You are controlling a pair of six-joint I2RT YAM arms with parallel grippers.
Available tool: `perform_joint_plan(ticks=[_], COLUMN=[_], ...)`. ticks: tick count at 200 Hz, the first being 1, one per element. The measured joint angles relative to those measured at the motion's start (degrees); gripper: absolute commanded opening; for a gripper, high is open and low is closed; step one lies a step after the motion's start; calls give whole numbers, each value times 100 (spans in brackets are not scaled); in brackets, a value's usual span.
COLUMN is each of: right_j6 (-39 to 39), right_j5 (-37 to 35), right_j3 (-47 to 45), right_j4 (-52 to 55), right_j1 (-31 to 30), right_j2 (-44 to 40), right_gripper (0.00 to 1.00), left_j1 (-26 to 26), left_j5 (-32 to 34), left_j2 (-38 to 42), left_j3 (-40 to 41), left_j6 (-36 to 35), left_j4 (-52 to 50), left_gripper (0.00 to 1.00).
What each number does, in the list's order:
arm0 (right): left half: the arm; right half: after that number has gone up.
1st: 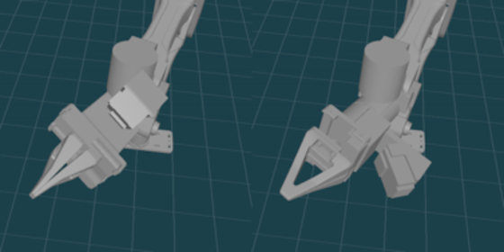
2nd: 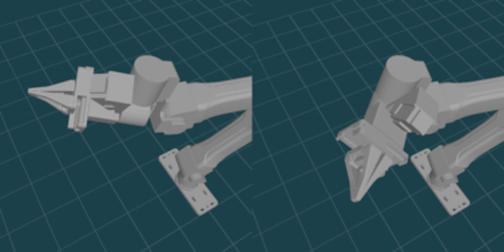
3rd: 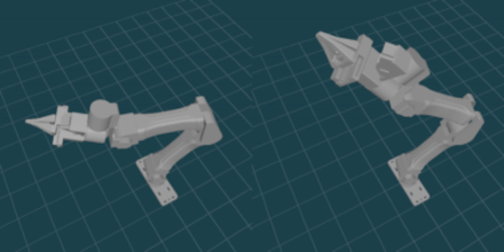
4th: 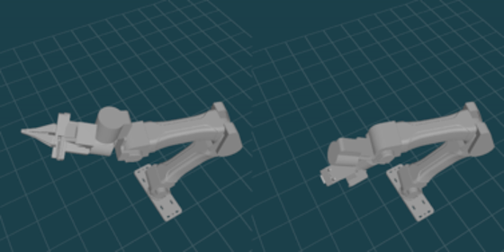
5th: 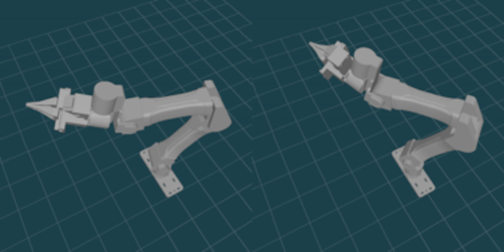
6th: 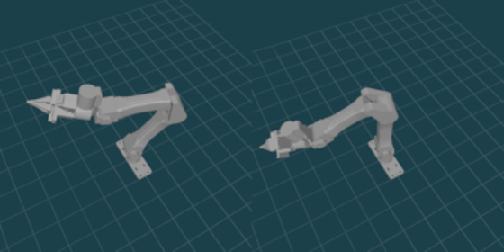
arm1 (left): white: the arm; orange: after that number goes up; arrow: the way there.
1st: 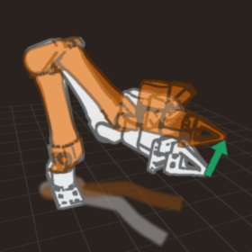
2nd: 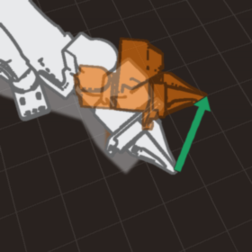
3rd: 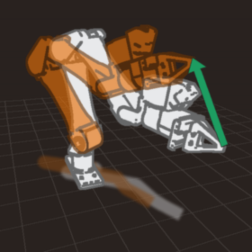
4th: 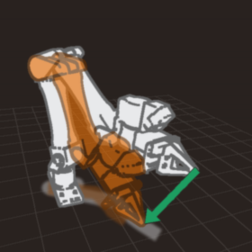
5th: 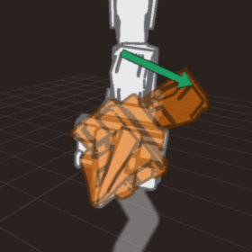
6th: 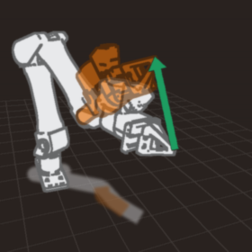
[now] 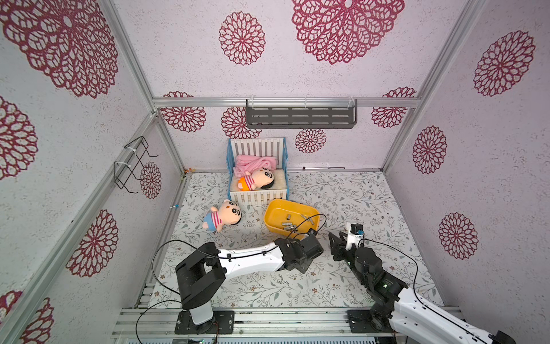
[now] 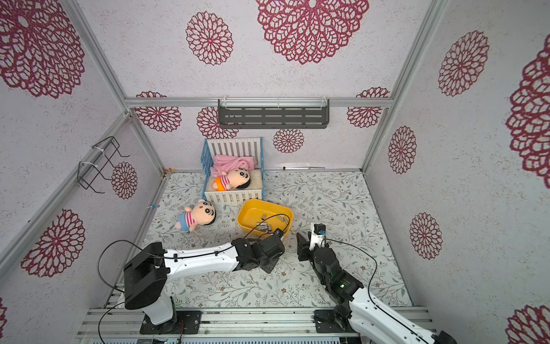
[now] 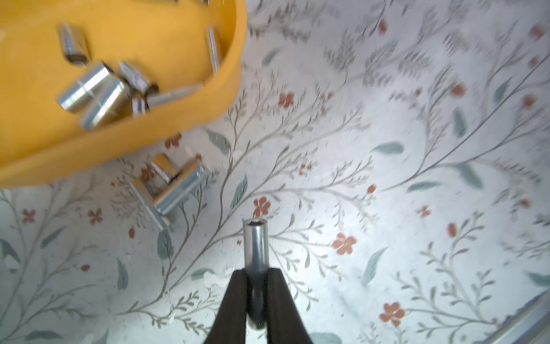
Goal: Put the screws on the desktop into the storage box
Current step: Place the screw in the storage box.
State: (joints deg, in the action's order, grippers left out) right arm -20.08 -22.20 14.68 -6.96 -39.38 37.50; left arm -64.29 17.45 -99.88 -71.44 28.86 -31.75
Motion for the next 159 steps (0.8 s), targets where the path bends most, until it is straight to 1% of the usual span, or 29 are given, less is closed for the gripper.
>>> perform_joint_plan(ticks=[25, 47, 64, 73, 98, 115, 127, 138, 159], right_j6=[-7, -13, -15, -11, -7, -11, -2, 4, 13], right_j5=[-42, -46, -28, 2, 105, 199, 319, 468, 813], right_j3=[0, 0, 0, 0, 0, 0, 0, -2, -2], right_j4=[13, 15, 13, 11, 4, -35, -98, -184, -369], right_j1=[0, 0, 0, 0, 0, 0, -2, -2, 0], right_j2=[-28, -13, 39, 81, 192, 216, 234, 278, 525], right_gripper=[55, 60, 62, 62, 64, 67, 68, 68, 69], left_j1=[319, 898, 1300, 1495, 1923, 2118, 2238, 2323, 2426], left_j5=[39, -109, -238, -310, -603, -756, -817, -883, -973], left_j2=[-4, -127, -334, -479, -839, -994, -1032, -1054, -1078], left_j3=[-494, -901, -1167, -1292, -1390, -1364, -1305, -1294, -1294], left_j6=[59, 120, 118, 114, 116, 109, 94, 85, 85], left_j4=[74, 111, 120, 133, 192, 190, 186, 181, 219], left_gripper=[0, 0, 7, 13, 16, 22, 31, 35, 49])
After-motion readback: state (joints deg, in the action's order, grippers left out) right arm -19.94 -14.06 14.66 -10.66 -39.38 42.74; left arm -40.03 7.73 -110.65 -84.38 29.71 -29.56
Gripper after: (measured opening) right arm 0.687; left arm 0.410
